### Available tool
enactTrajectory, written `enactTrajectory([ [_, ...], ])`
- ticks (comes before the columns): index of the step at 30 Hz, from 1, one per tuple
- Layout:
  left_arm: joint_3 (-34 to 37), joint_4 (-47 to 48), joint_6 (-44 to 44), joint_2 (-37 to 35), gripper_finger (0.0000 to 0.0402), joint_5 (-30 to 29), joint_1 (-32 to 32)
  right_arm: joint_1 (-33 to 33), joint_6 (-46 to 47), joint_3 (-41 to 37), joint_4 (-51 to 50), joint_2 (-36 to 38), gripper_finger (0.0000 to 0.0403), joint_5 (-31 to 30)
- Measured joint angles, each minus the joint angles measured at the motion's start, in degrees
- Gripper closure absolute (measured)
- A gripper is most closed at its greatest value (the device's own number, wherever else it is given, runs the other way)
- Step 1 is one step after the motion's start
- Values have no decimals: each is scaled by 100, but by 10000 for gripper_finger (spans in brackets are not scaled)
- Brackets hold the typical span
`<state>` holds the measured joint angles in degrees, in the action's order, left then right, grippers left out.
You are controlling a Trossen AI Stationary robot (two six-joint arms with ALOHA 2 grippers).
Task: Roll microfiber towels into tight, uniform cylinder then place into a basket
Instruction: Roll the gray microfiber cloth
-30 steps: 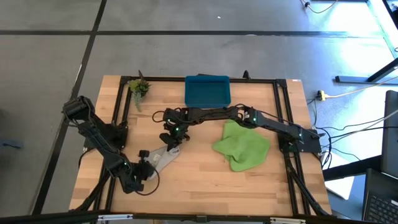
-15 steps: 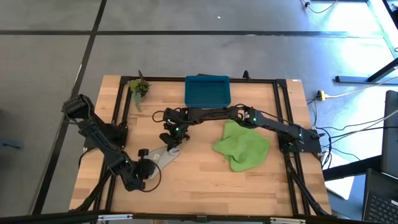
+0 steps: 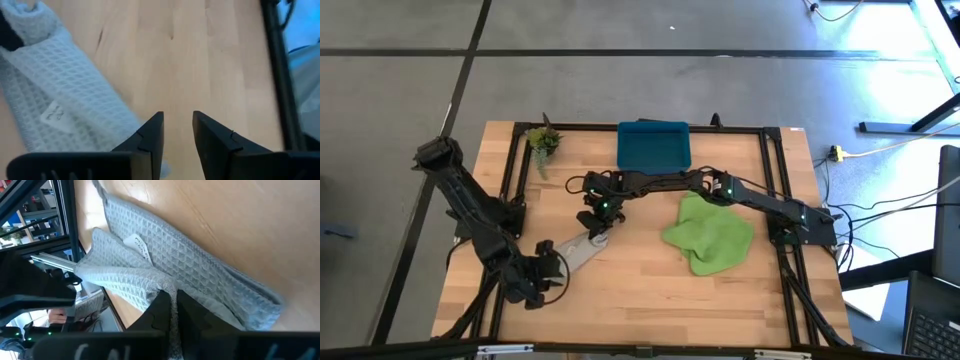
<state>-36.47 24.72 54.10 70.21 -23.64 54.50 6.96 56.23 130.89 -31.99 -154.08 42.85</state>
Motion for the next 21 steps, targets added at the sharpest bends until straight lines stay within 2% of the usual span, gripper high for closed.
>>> enactTrajectory([
  [5,-14,132,220,16,305,-37,-49,-4,-4,-2,0,0,382,22],
  [11,-13,715,754,200,305,-64,-214,-11,-91,-2,-4,0,382,49],
  [21,-13,762,882,561,305,295,-505,-15,-116,-4,-2,2,382,57],
])
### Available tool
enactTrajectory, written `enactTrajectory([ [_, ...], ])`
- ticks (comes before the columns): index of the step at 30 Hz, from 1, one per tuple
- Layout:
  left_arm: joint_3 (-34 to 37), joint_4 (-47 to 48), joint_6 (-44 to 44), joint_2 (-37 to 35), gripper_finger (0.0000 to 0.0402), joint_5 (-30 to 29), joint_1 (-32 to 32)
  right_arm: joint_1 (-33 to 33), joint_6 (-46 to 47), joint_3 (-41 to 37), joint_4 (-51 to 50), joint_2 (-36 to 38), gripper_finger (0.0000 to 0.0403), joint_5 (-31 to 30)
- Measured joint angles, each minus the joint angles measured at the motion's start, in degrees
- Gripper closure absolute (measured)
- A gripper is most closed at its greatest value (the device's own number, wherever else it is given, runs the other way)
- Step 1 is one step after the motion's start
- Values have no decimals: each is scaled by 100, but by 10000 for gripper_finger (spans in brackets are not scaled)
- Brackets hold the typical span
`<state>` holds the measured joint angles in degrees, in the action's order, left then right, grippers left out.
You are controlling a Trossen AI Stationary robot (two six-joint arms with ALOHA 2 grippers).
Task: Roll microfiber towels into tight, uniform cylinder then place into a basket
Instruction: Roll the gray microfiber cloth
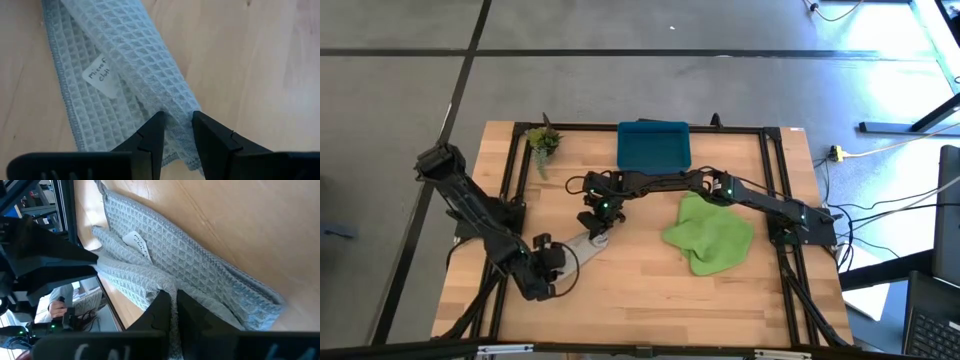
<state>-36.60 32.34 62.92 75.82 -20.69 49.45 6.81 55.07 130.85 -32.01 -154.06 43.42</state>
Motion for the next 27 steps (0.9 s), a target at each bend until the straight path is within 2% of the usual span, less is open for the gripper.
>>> enactTrajectory([
  [27,0,458,-201,-93,305,245,-246,-7,-11,-2,42,0,382,13],
])
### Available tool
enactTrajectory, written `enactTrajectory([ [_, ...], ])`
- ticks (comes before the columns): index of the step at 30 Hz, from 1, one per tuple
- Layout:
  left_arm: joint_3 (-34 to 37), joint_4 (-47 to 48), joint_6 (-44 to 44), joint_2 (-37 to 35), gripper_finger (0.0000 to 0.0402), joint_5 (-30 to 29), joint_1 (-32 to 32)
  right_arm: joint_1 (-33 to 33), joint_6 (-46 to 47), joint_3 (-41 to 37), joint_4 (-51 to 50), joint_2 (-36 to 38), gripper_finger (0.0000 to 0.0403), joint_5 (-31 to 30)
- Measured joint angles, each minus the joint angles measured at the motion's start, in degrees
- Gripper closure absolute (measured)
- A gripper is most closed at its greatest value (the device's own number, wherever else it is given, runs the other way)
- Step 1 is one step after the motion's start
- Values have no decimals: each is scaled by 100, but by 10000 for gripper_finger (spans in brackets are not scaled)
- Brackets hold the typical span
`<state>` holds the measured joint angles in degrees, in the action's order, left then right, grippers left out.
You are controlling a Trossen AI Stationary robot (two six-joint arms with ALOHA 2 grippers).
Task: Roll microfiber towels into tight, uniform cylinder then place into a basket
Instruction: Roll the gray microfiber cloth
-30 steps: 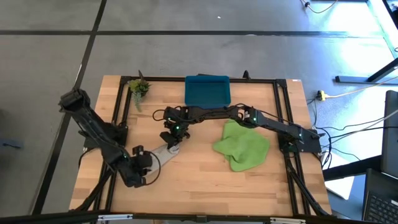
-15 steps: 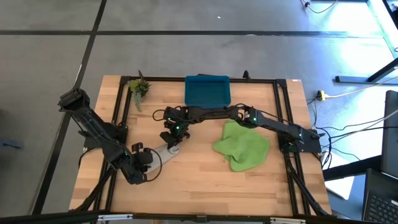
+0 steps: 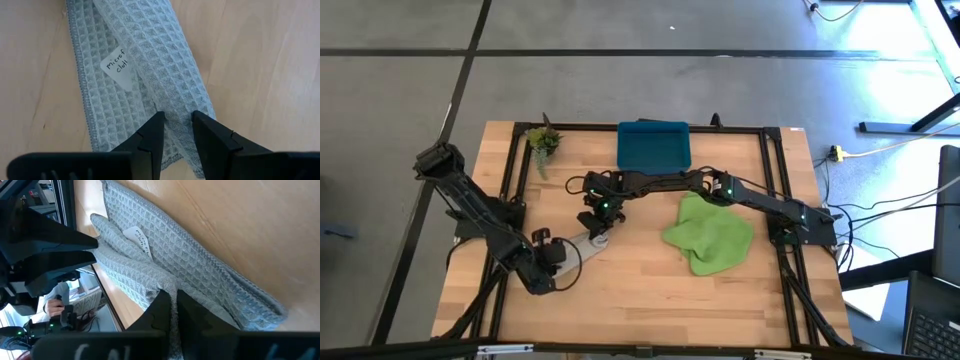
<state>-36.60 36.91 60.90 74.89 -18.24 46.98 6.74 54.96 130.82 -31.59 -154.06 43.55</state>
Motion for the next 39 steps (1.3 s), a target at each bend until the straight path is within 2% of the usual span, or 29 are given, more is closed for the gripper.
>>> enactTrajectory([
  [4,0,2,-61,0,305,103,0,0,-4,0,2,0,382,-2],
  [9,0,3,-568,43,305,151,0,0,-7,0,4,0,382,-1],
  [20,0,-9,-399,50,309,172,-9,0,-13,0,9,0,382,0],
  [23,0,-10,-400,50,327,251,-22,0,-13,0,9,0,382,-2],
  [29,0,-6,-431,50,394,279,-22,0,-15,0,13,0,382,-1],
  [39,0,243,-443,-15,401,290,-22,-2,-70,0,10,0,382,-2],
])
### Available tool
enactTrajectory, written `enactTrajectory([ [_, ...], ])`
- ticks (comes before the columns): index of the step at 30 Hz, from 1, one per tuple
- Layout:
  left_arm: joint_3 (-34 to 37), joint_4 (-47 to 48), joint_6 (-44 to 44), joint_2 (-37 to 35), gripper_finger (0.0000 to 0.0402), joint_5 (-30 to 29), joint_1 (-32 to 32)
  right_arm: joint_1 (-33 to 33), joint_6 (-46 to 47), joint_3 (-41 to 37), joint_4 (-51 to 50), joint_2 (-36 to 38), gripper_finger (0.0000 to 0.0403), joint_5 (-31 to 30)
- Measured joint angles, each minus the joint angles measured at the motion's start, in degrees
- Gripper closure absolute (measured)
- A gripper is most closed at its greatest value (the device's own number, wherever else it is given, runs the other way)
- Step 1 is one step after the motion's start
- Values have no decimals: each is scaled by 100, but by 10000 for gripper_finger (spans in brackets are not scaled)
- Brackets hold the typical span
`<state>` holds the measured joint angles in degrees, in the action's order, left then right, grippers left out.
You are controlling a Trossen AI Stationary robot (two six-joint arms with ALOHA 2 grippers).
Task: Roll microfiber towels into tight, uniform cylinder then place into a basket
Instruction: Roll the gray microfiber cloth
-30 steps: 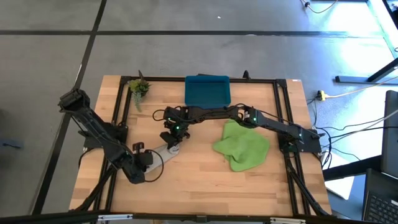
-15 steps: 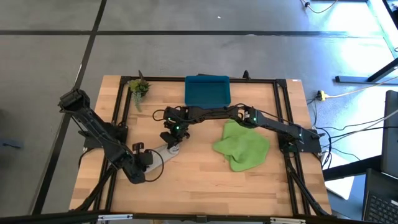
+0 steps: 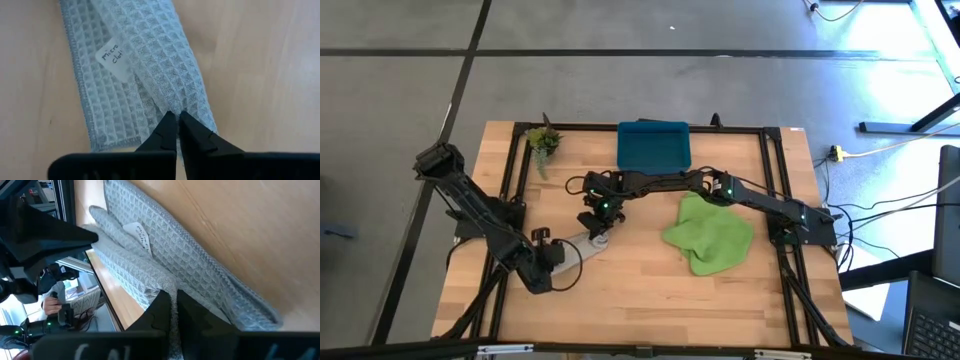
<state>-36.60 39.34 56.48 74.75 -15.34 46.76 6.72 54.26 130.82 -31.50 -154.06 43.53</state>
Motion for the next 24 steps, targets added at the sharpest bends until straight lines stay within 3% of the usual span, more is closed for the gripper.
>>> enactTrajectory([
  [6,-38,343,43,-58,401,-125,-9,0,-12,0,1,0,382,-1],
  [13,-529,1437,171,-62,401,-528,-188,-2,-55,0,-3,0,382,-51],
  [24,-493,1631,27,-44,401,-776,-839,-2,-96,0,-3,0,382,-86],
])
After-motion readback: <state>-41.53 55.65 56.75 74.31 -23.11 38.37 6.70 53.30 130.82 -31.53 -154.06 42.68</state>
